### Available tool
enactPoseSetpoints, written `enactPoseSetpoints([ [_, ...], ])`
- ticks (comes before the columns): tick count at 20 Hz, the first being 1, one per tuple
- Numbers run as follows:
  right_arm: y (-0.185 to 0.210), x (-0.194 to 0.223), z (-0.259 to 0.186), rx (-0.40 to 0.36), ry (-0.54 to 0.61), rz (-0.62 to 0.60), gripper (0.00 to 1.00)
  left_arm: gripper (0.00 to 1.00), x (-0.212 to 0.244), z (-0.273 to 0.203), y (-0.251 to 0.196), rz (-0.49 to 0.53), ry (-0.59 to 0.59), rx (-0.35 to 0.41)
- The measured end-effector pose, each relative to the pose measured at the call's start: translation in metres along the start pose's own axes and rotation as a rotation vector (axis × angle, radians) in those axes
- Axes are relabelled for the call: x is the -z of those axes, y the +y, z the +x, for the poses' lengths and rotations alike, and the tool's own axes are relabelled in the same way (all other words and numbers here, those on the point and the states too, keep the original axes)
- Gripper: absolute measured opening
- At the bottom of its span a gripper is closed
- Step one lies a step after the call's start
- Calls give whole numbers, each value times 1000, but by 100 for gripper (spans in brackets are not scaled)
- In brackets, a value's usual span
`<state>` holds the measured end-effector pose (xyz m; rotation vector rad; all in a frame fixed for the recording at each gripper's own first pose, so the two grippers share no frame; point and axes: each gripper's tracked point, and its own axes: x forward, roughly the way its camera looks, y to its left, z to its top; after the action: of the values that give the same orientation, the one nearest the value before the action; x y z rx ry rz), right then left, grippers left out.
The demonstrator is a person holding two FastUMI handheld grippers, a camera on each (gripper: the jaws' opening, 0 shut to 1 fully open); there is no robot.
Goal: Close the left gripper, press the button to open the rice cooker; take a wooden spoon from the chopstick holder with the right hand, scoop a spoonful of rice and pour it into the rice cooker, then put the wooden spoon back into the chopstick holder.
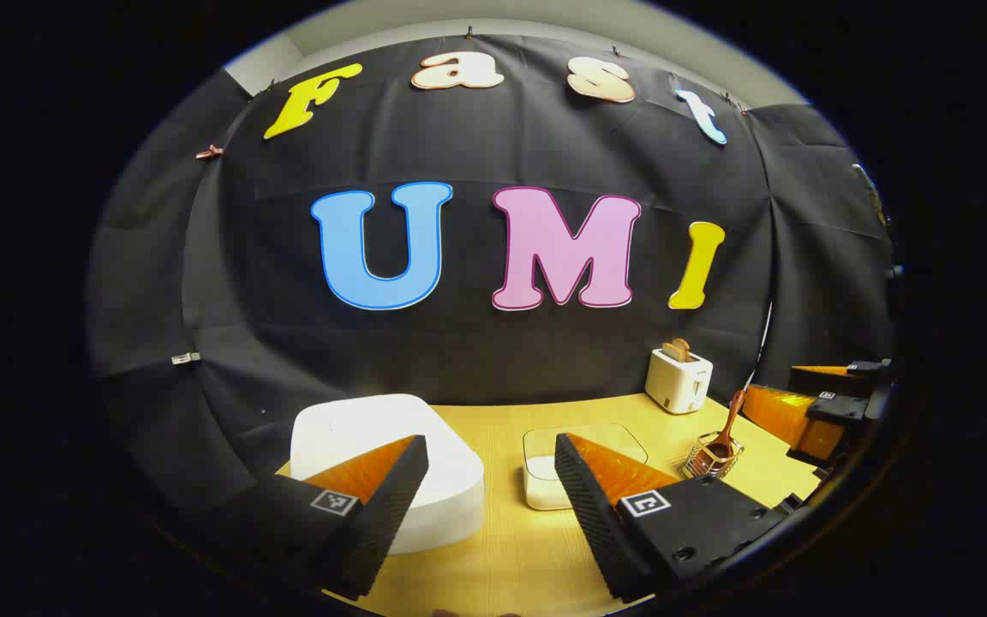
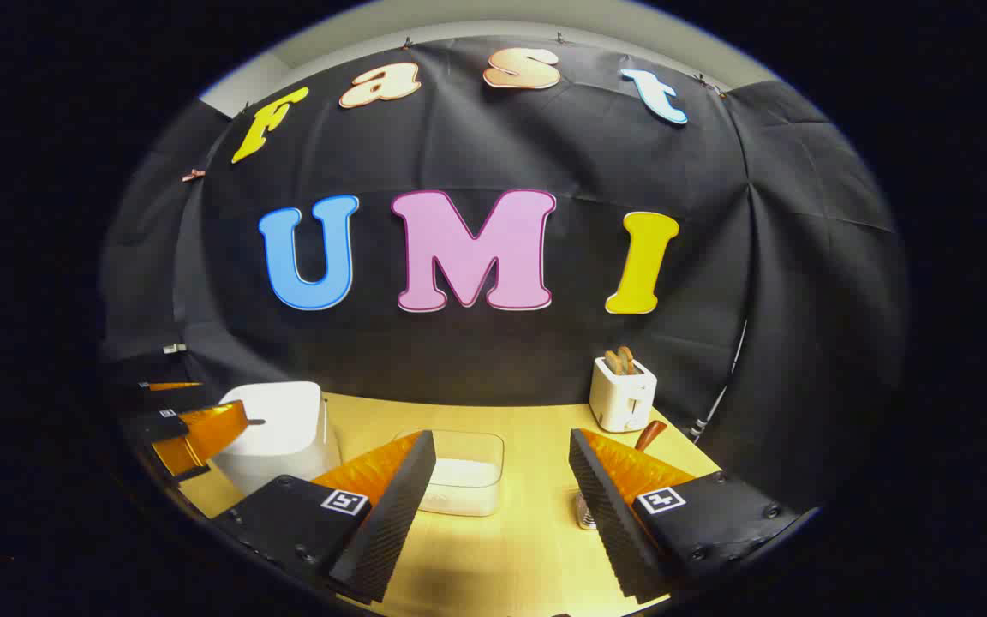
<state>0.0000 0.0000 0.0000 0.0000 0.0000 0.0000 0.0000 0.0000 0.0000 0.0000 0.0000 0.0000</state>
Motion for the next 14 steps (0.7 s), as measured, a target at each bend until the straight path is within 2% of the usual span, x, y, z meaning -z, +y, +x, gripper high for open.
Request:
enactPoseSetpoints([
  [6,-10,3,1,-23,2,9,98,96,5,-1,-2,-6,18,-38],
  [14,-22,8,5,-15,10,36,98,95,3,-2,-20,16,6,-14],
])
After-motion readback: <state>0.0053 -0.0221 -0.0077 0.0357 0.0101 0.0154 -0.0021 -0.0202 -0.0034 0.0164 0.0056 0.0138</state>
